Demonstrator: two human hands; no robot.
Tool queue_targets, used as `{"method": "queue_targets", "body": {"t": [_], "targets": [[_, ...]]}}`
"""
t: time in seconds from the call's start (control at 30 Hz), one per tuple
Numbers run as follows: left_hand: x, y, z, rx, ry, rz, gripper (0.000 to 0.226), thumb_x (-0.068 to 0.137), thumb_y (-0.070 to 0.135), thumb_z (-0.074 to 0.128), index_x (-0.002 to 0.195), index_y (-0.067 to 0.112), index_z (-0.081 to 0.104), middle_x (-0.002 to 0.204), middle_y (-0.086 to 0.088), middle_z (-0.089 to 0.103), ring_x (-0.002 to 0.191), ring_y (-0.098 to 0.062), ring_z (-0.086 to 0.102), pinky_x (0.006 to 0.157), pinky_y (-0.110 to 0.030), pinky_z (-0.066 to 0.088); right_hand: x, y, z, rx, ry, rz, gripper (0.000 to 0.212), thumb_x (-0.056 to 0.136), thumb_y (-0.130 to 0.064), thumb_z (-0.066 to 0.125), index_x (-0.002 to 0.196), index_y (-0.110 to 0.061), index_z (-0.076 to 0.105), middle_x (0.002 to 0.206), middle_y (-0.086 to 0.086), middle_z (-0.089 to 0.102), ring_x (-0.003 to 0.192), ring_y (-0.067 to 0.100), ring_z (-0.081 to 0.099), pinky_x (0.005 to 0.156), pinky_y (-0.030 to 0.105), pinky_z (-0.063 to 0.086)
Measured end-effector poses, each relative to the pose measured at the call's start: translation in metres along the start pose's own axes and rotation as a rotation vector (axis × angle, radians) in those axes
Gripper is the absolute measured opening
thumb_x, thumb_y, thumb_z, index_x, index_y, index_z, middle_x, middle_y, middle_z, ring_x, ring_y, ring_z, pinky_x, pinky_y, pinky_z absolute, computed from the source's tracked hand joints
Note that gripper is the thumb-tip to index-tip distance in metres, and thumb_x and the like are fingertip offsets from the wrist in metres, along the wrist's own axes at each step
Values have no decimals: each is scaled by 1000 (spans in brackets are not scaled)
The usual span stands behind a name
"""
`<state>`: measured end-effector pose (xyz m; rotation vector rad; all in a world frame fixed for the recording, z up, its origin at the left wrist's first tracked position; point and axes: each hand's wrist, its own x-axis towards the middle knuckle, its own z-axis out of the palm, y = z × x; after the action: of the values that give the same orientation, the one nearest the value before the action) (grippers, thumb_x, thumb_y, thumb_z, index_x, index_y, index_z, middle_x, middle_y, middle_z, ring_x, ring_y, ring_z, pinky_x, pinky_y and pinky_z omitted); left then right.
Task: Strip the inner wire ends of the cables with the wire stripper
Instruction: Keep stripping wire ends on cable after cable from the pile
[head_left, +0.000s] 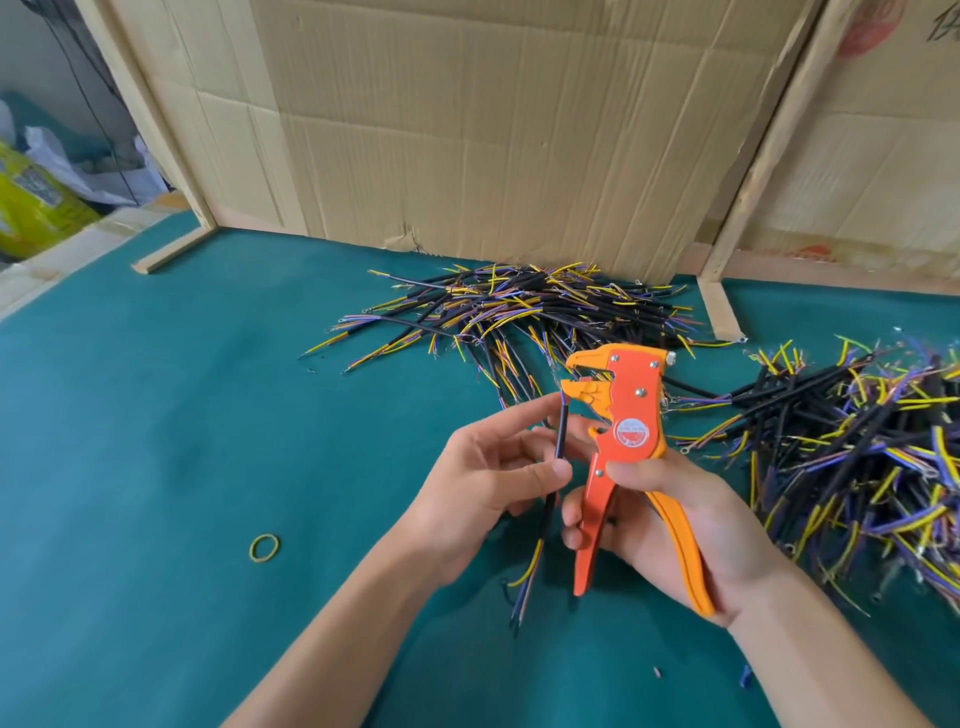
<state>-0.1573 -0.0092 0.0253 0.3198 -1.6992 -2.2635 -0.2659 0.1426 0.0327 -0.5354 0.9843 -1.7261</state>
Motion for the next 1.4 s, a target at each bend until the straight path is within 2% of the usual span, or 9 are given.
{"method": "queue_targets", "body": {"t": [0.07,0.17,0.27,0.43,0.57,0.77,0.93,1.2,1.4], "targets": [[2,-1,-1,-9,-18,-11,51,77,5,74,125,21,70,100,-21,56,79,-31,44,68,-42,31,0,0,1,8,2,4,61,66,-24,90,122,-9,73,106,19,66,75,32,65,70,46,55],[3,-1,-2,29,-5,12,46,75,6,76,117,23,73,87,-10,60,68,-22,50,56,-22,35,0,-2,2,15,11,11,64,65,-24,91,123,-8,72,103,20,66,75,33,66,70,46,55],[4,-1,-3,156,47,78,45,75,11,78,114,32,72,89,-1,65,68,-24,47,55,-19,40,0,-4,0,25,3,11,62,73,-19,82,132,-6,66,119,21,67,79,33,66,73,45,56],[9,-4,-18,714,433,239,50,79,13,79,115,47,69,131,13,58,47,-13,50,66,-17,46,0,-7,-8,86,40,28,62,78,-7,64,139,-1,57,139,26,59,96,41,71,82,46,59],[9,-5,-19,846,478,297,47,79,12,78,117,39,69,93,17,68,53,-7,54,64,-8,40,2,-4,-4,99,11,73,81,65,-2,84,140,2,54,135,33,58,101,47,69,86,47,58],[8,-7,-18,896,512,371,39,82,11,76,114,32,72,89,16,68,60,-9,59,64,-7,43,3,-1,-1,105,19,112,62,79,-1,65,139,1,50,129,38,60,106,52,67,88,49,58],[9,-7,-18,912,548,428,34,83,14,77,112,31,74,84,14,68,60,-11,59,65,-6,43,1,-4,4,157,16,134,78,64,-6,90,133,7,57,131,42,56,116,57,61,93,54,56],[7,-8,-17,902,571,402,39,83,34,68,120,45,63,86,30,66,60,-9,59,71,-28,55,1,-3,3,64,-21,186,57,84,-15,79,136,-4,60,138,34,56,121,57,57,93,63,52],[7,-10,-18,1001,554,484,32,87,24,70,117,37,72,78,7,72,62,-17,59,65,-39,56,3,0,1,56,-24,205,49,91,-17,71,138,-10,60,138,32,57,113,52,64,89,67,51]]}}
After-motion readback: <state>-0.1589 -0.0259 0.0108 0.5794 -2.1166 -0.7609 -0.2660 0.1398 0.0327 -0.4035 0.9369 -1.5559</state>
